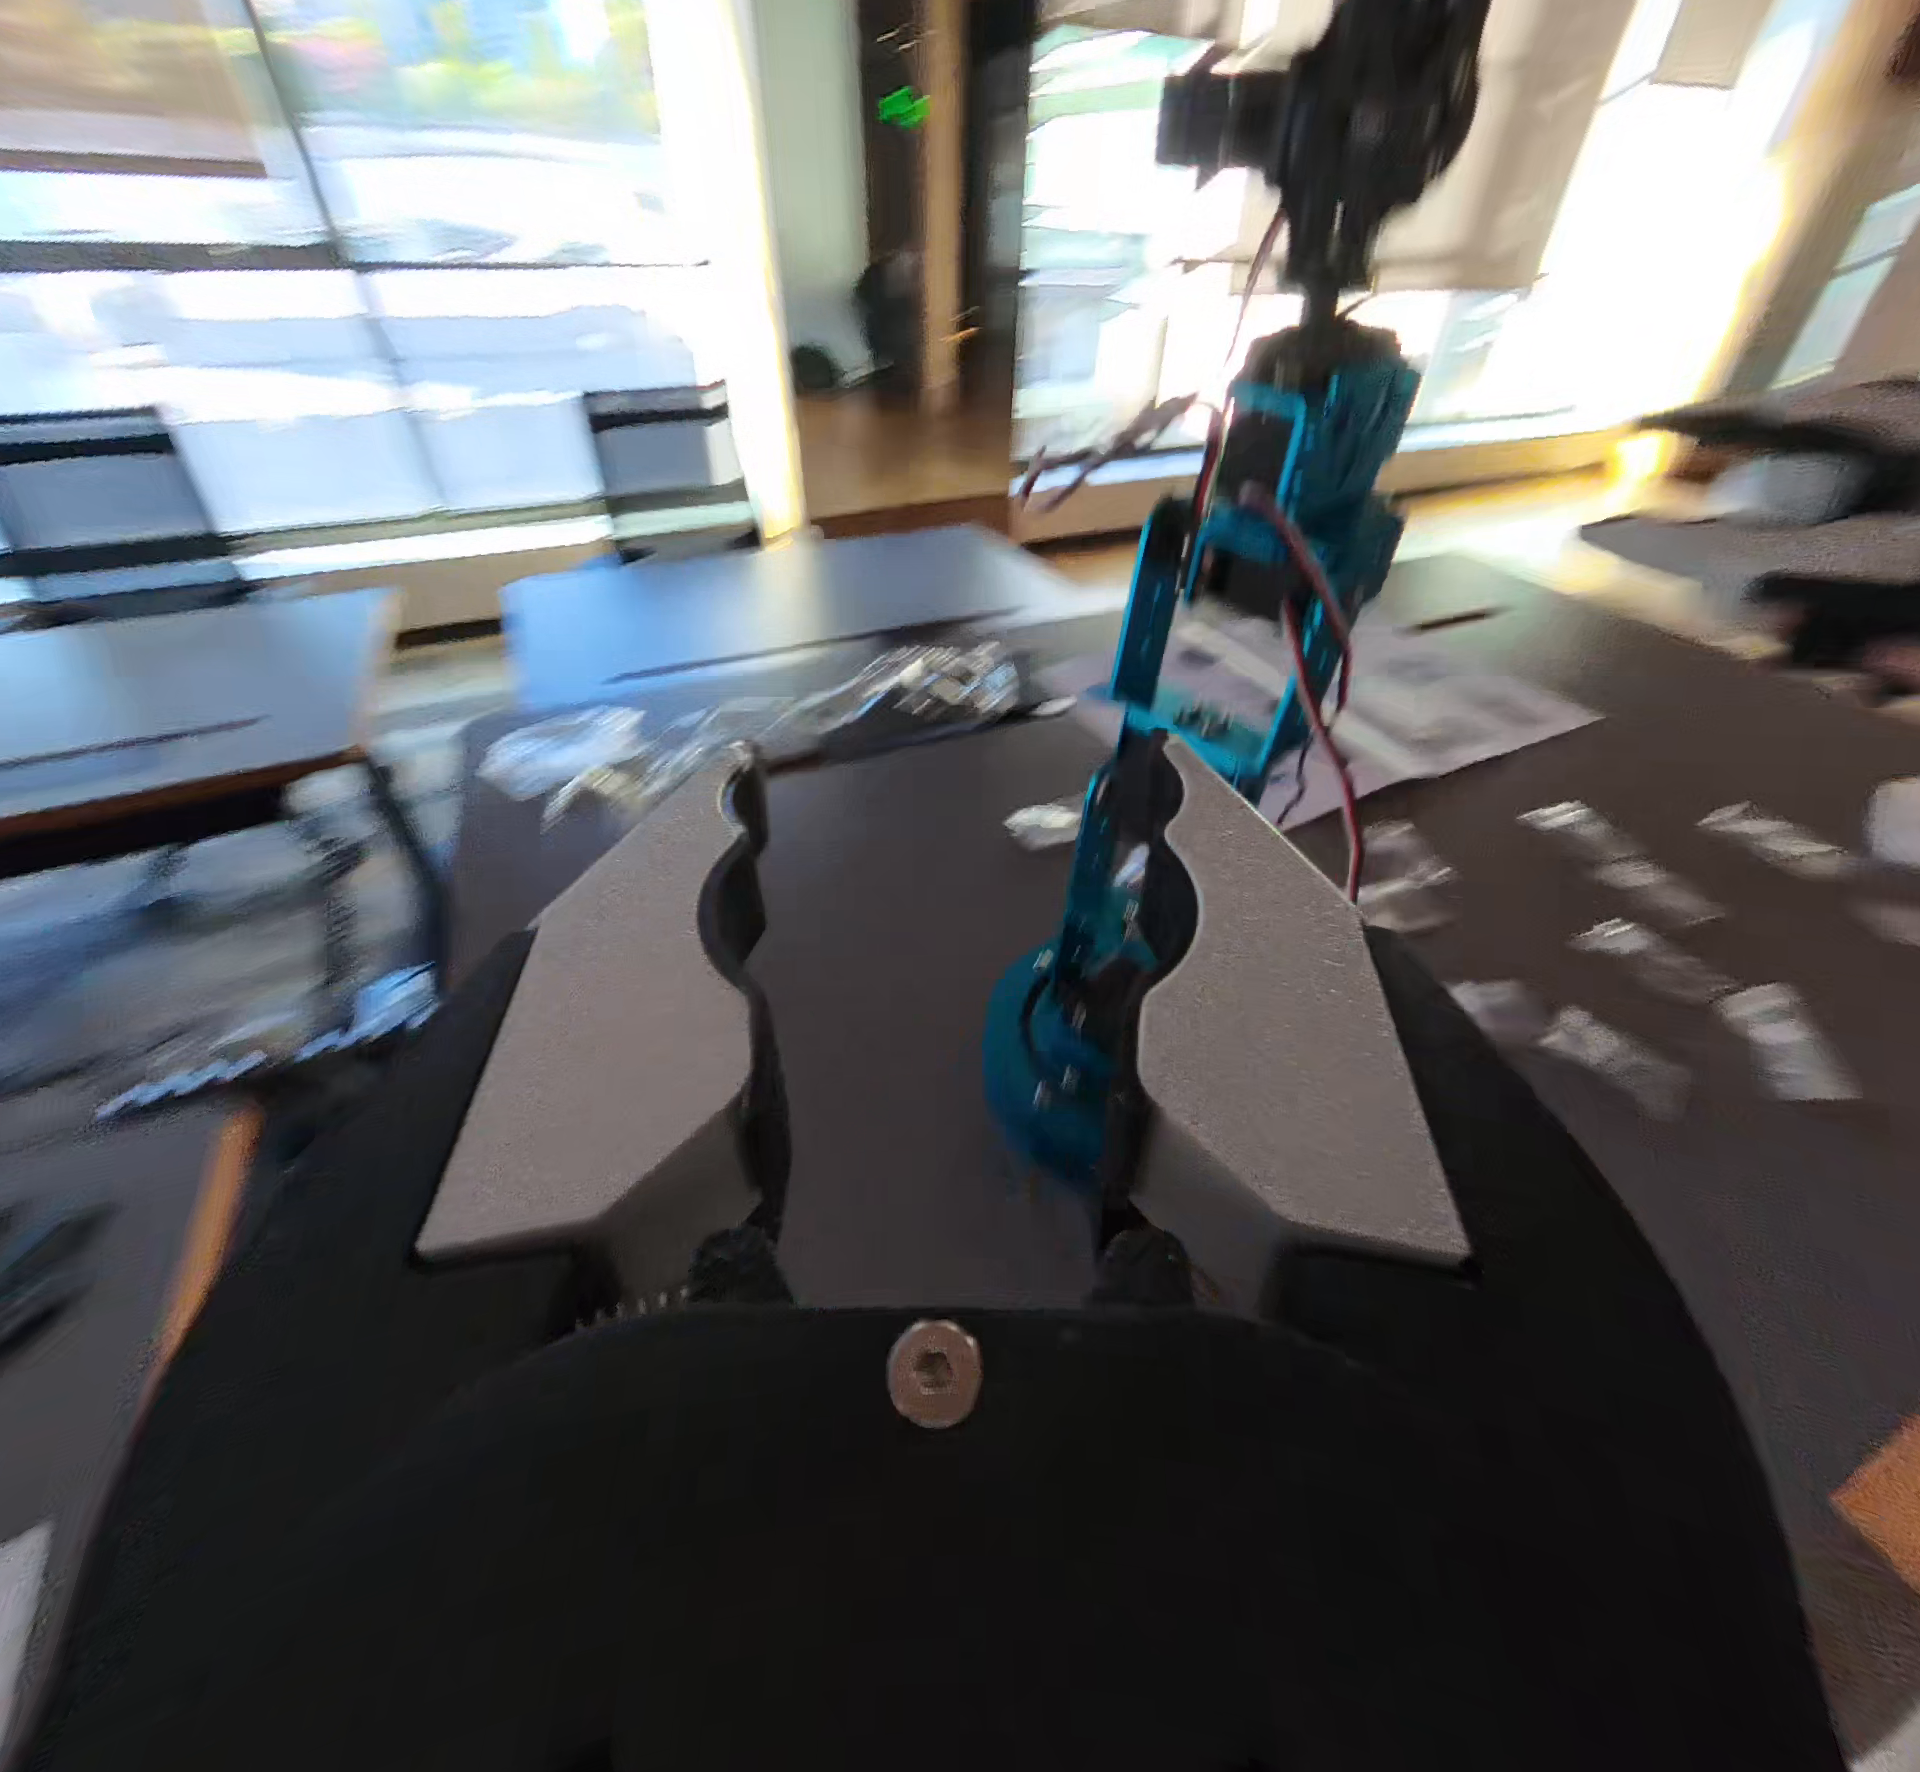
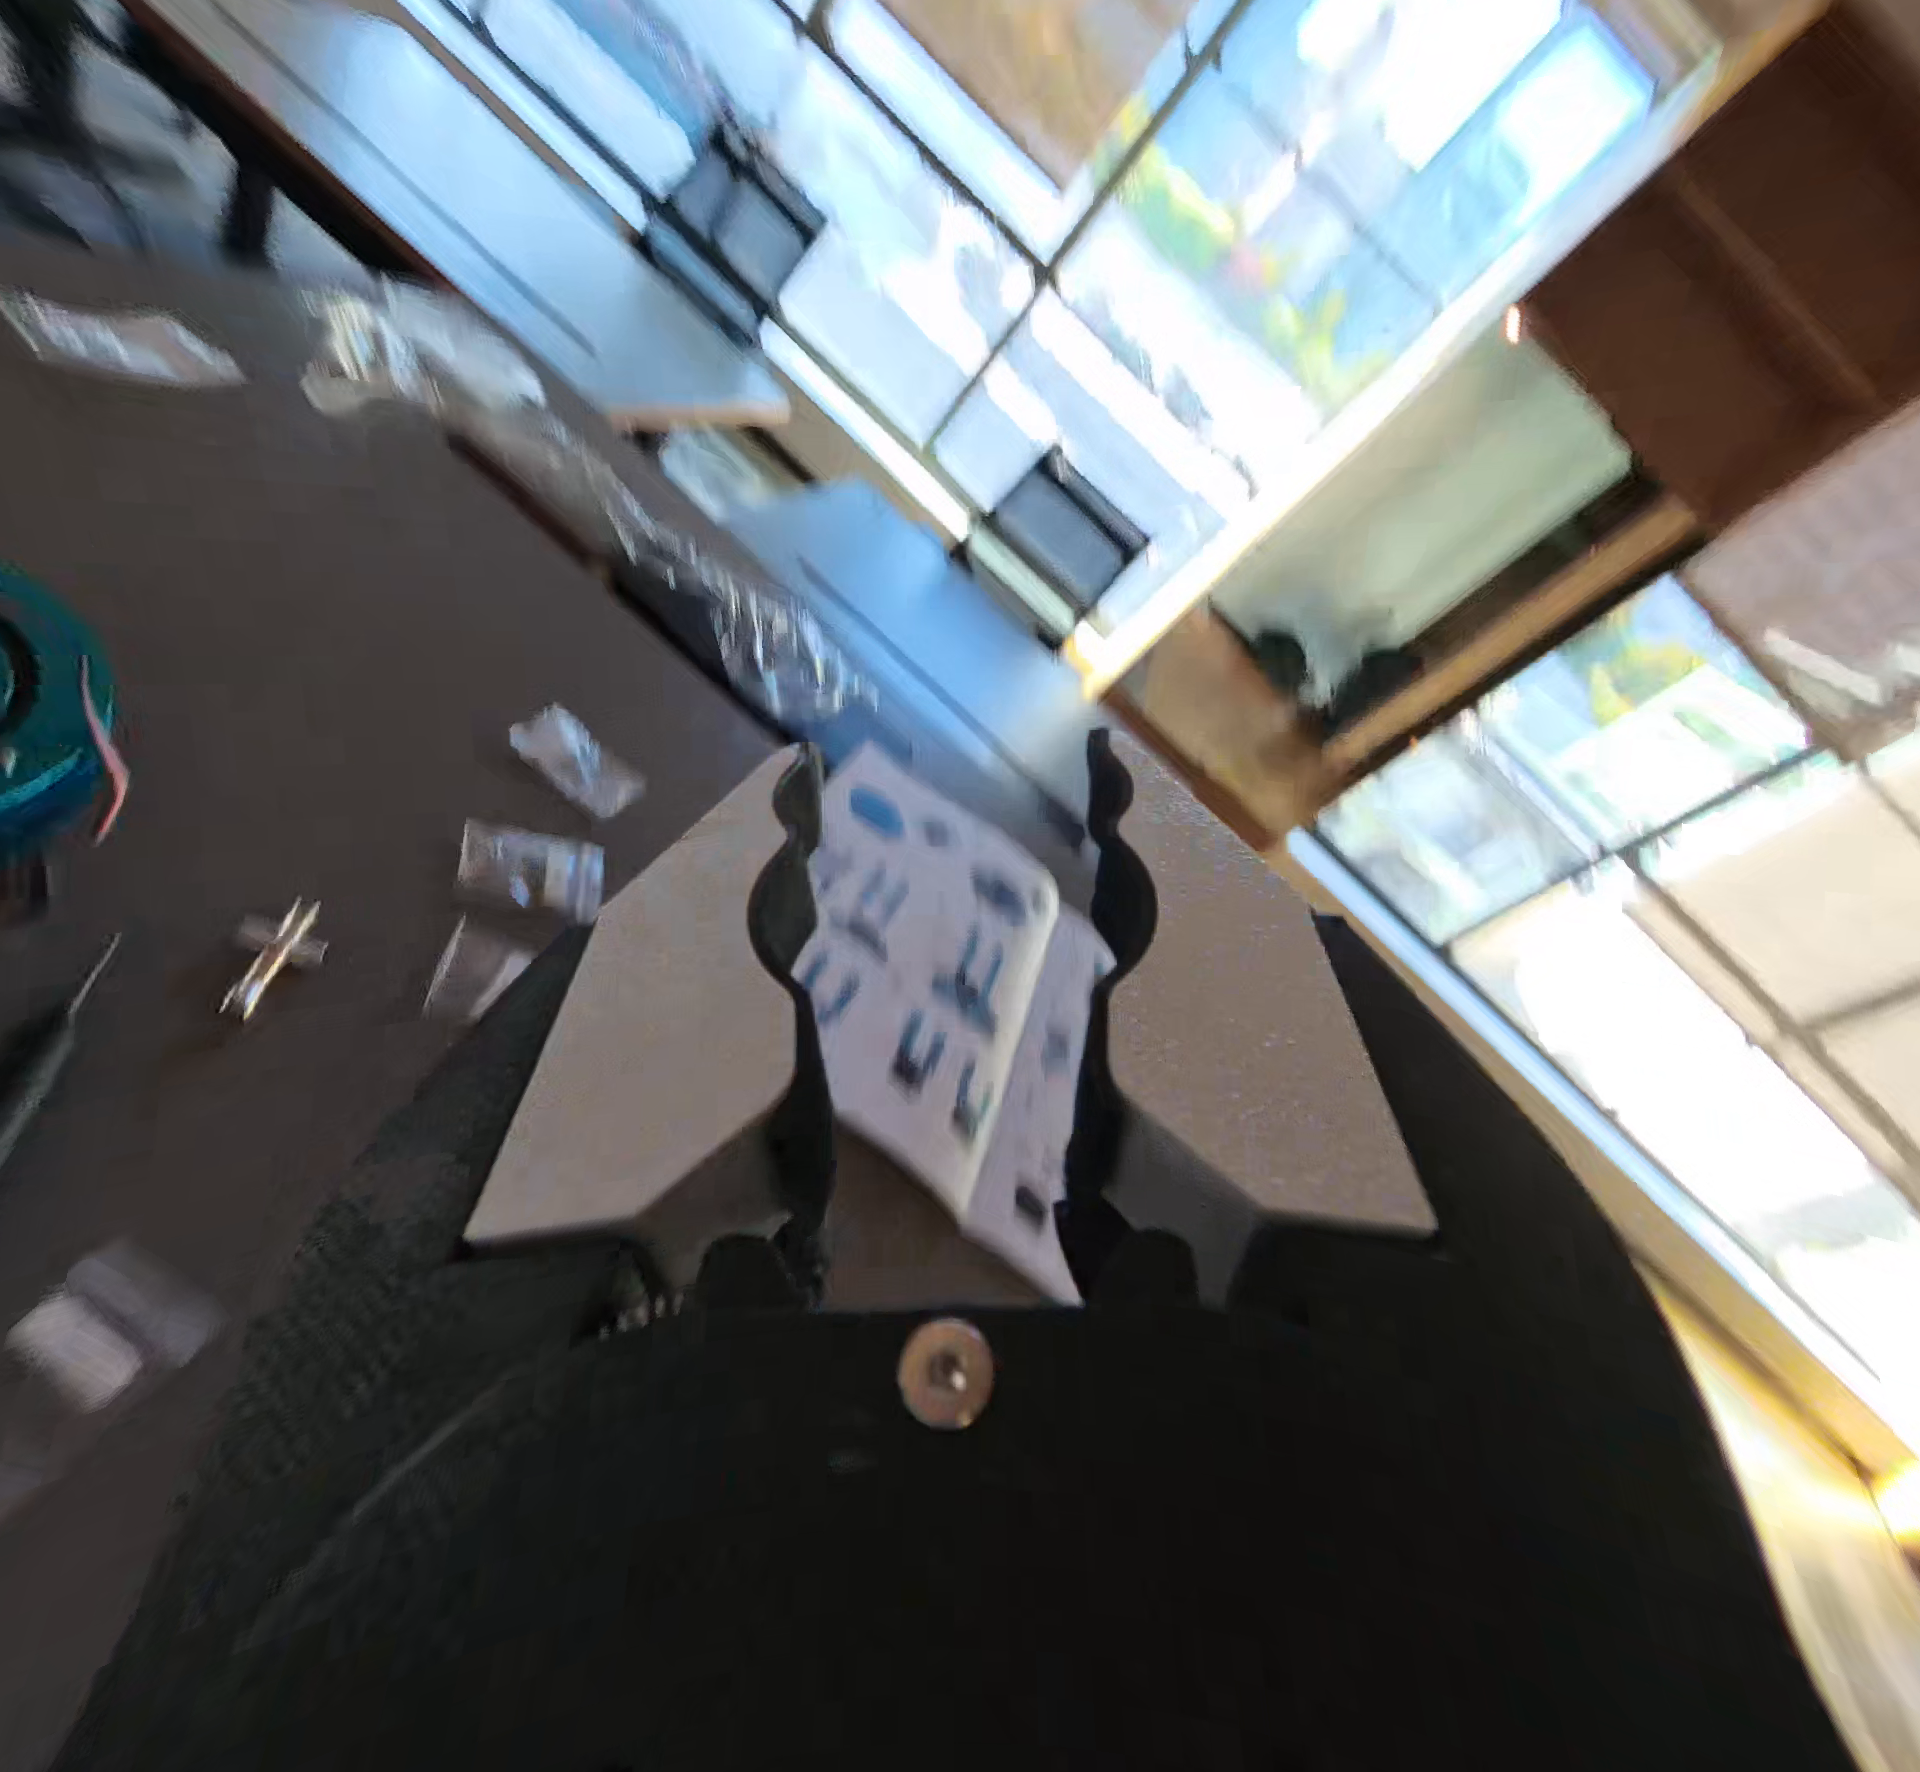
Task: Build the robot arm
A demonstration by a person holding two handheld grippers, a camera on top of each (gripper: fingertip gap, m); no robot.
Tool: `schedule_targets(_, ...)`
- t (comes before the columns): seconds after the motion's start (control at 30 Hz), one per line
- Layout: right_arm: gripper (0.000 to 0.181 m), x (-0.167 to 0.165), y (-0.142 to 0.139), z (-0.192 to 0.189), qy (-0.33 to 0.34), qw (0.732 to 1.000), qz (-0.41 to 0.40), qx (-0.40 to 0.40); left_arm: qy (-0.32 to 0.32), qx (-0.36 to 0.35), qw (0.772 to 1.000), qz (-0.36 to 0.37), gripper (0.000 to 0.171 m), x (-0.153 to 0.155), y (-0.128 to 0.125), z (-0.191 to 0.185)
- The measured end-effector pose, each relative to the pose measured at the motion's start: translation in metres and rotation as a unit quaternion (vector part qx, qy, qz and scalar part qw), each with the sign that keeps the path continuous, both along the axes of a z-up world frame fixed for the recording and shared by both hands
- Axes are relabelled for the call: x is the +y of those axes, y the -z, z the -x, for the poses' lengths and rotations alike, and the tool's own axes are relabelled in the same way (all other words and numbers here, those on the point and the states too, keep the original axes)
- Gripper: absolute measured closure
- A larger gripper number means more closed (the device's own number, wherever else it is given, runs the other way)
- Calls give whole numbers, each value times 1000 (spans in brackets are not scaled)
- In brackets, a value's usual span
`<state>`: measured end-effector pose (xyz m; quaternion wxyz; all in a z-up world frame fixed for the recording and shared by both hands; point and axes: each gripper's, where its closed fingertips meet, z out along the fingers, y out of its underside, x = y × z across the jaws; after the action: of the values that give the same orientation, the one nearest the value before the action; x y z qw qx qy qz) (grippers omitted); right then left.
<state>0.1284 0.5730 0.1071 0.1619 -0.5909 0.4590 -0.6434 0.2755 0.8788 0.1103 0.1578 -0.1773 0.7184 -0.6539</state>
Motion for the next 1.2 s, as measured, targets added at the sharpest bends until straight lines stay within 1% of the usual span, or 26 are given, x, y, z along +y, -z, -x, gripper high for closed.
schedule_targets(0.03,130,4,10,14,21,999,-17,24,-38,-7,999,-28,95,7,12,14)
schedule_targets(0.07,130,10,17,26,27,998,-35,40,-71,-12,996,-54,92,12,22,29)
schedule_targets(0.1,130,17,19,38,30,997,-51,43,-95,-14,993,-74,88,13,31,46)
schedule_targets(0.17,129,25,16,63,40,996,-67,39,-119,-15,988,-93,82,7,42,84)
schedule_targets(0.23,128,33,9,91,42,996,-72,36,-132,-24,987,-91,79,-2,39,122)
schedule_targets(0.33,129,37,-9,131,40,998,-54,8,-149,-54,983,-87,79,-13,25,167)
schedule_targets(0.43,129,41,-13,161,29,997,-65,3,-155,-50,980,-117,77,-19,25,197)
schedule_targets(0.53,128,42,-9,176,22,997,-71,15,-155,-41,979,-129,77,-19,24,220)
schedule_targets(0.63,126,46,-5,183,18,997,-76,18,-163,-44,975,-143,77,-12,25,235)
schedule_targets(0.73,125,56,-3,185,3,996,-90,15,-167,-37,973,-154,77,-1,25,242)
schedule_targets(0.87,122,70,-3,177,-12,996,-90,13,-182,-33,968,-166,76,16,26,247)
schedule_targets(0.93,117,83,3,169,-31,993,-111,14,-184,-35,967,-175,75,20,30,247)
schedule_targets(1.0,106,101,19,161,-71,986,-150,25,-186,-32,964,-188,70,22,37,242)
schedule_targets(1.07,92,119,44,156,-120,974,-190,42,-195,-24,959,-202,53,24,46,232)
schedule_targets(1.1,89,123,60,156,-137,966,-212,53,-188,-22,960,-206,46,22,52,229)
schedule_targets(1.17,78,122,95,160,-155,952,-253,73,-156,-22,965,-208,41,10,64,229)
schedule_targets(1.2,73,116,111,164,-153,948,-269,76,-131,-20,969,-207,40,2,72,232)
